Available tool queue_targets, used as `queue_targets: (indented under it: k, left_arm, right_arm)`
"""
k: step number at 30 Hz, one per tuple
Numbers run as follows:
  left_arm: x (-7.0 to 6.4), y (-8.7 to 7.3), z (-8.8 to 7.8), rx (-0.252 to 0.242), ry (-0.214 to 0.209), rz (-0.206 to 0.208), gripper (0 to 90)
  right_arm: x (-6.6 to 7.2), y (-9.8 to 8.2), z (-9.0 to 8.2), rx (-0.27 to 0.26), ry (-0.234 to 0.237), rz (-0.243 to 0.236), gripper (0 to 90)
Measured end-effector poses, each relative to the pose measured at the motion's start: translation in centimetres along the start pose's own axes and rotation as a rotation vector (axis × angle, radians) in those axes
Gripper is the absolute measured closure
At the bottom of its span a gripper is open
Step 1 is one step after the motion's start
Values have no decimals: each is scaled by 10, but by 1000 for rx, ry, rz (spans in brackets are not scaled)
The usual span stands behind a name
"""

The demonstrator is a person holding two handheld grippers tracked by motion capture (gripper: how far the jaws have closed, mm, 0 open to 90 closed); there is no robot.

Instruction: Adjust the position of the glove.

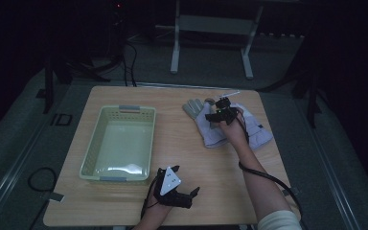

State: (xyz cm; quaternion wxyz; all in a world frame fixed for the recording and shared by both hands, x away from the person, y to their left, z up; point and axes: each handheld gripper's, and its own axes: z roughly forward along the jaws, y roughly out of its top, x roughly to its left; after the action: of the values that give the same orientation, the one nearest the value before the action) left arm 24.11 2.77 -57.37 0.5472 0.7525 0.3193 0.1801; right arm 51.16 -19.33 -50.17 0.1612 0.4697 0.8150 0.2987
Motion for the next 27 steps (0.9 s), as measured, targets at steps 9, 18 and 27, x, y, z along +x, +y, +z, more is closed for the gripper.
queue_targets:
  k: [9,18,27]
  left_arm:
    - [0,0,0,1,-1,0,0]
    - [0,0,0,1,-4,-3,0]
    - [1,0,0,1,-3,-12,0]
  right_arm:
    - [1,-8,16,49,-10,-33,464]
    - [-2,-13,30,106,5,25,532]
    - [2,-8,23,151,34,84,842]
